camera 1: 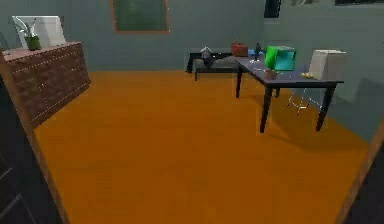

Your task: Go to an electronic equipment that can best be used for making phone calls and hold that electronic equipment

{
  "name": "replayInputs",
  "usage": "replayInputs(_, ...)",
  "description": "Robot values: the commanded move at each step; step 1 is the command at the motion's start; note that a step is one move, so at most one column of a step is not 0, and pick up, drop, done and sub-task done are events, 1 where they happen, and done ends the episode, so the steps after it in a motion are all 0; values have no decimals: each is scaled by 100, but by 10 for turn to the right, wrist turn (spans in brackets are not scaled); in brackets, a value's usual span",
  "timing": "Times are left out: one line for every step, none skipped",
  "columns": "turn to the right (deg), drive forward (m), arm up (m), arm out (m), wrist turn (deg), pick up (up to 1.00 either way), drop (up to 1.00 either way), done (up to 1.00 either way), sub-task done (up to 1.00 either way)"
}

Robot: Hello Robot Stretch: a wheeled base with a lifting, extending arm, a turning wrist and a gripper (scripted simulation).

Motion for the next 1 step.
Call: replayInputs(0,100,0,0,0,0,0,0,0)
